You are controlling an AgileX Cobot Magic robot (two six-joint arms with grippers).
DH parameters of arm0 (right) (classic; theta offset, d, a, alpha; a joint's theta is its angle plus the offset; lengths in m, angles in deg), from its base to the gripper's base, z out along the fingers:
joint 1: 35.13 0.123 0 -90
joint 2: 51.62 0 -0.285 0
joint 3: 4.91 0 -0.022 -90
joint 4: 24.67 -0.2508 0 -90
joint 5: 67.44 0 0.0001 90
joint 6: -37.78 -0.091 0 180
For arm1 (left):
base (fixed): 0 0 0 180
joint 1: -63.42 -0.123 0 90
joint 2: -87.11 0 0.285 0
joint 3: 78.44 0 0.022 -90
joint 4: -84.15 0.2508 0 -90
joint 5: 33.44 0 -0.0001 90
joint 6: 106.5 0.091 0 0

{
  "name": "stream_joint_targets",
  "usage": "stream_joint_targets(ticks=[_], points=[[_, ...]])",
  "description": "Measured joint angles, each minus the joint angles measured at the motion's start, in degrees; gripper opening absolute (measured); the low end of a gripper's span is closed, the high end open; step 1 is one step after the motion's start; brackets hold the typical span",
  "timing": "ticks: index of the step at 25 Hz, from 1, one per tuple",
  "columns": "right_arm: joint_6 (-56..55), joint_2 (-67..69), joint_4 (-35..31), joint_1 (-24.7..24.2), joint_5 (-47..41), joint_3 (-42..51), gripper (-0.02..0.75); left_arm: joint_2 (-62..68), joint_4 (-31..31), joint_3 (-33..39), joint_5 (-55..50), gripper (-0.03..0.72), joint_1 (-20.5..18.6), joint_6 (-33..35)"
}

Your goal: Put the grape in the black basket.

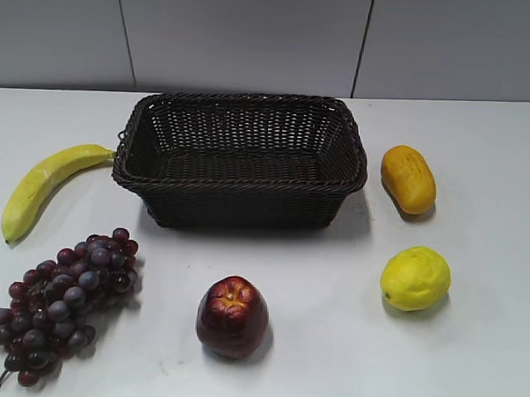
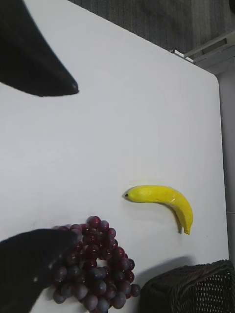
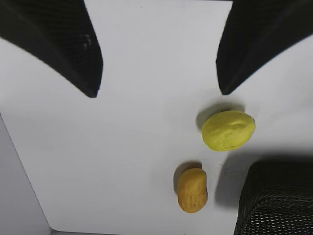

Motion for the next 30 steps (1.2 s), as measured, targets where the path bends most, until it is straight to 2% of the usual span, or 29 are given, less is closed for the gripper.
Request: stream_joint_targets(ticks=[21, 26, 30], points=[[0.00, 0.00, 0.00, 0.00, 0.00, 0.00, 0.551, 1.17, -0.31, -0.61, 1.02, 0.620, 0.00, 0.00], [0.00, 0.00, 0.00, 0.00, 0.00, 0.00, 0.551, 12.13, -1.42, -3.37, 6.19, 0.620, 0.00, 0.07], [0.00, 0.00, 0.00, 0.00, 0.00, 0.00, 0.551, 23.72, -5.39, -4.27, 11.32, 0.620, 0.94, 3.55]])
